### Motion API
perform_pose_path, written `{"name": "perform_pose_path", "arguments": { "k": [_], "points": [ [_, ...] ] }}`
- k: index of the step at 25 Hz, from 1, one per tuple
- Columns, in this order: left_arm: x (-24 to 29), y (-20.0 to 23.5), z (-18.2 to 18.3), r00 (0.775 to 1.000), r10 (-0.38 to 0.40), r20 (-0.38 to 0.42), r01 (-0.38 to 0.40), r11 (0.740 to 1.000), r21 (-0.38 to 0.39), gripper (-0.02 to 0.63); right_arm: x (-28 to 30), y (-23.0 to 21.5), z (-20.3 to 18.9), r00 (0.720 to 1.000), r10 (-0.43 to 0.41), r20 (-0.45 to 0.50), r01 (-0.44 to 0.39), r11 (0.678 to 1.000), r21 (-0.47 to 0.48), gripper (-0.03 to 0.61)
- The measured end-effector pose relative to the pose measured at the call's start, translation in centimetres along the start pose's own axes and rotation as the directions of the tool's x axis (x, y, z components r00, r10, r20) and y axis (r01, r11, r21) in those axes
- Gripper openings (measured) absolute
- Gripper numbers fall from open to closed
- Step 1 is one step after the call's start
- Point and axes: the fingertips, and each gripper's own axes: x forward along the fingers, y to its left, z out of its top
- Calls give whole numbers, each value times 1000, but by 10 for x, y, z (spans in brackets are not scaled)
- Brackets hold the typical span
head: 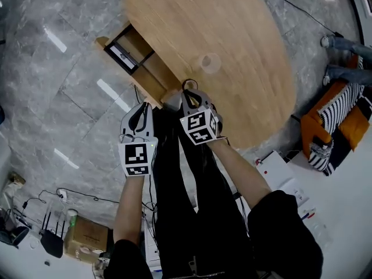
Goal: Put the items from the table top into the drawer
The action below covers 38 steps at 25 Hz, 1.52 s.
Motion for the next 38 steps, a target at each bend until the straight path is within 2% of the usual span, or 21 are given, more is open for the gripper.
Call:
{"name": "perform_pose_path", "arguments": {
  "k": [8, 11, 32, 38],
  "points": [
    [-18, 31, -12, 999, 50, 11, -50, 997, -53, 26, 21, 41, 36, 998, 61, 20, -60, 998, -24, 32],
    [-24, 41, -20, 998, 63, 8, -63, 996, -69, 26, 33, 51, 45, 997, 75, 10, -74, 995, -64, 32],
    [-41, 82, -59, 993, 115, -15, -116, 980, -161, 26, 114, 74, 69, 993, 95, -64, -100, 991, -87, 32],
    [-41, 93, -69, 991, 128, -30, -131, 974, -182, 26, 141, 70, 76, 989, 108, -98, -114, 992, -55, 34]
  ]
}}
